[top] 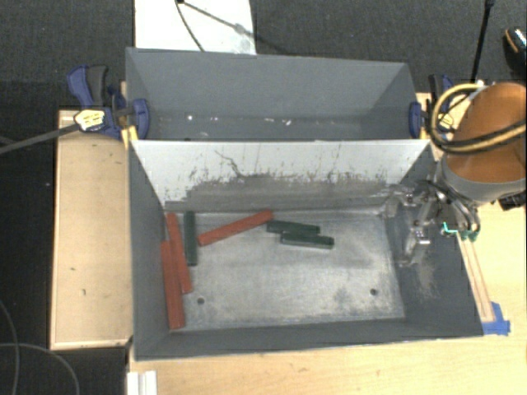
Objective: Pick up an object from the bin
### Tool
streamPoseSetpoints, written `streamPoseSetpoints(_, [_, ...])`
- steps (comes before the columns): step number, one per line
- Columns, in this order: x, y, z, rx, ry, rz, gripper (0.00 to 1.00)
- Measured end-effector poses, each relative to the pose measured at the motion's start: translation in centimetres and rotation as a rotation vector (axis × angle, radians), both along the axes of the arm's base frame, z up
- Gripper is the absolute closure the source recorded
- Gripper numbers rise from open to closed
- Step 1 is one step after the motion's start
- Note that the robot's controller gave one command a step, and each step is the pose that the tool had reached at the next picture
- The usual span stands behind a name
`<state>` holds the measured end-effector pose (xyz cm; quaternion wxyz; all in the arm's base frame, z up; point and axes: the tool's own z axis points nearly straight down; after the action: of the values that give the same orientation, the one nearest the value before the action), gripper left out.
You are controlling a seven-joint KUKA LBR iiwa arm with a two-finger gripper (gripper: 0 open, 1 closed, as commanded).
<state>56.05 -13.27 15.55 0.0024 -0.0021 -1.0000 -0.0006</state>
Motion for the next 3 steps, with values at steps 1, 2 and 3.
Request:
streamPoseSetpoints(1, [2.3, 6.3, -9.0, 0.003, -0.002, -0.026, 0.00])
streamPoseSetpoints(2, [3.2, 12.1, -8.5, 0.002, -0.011, 0.063, 0.00])
streamPoseSetpoints(3, [3.2, 11.7, -8.4, -0.001, -0.011, 0.063, 1.00])
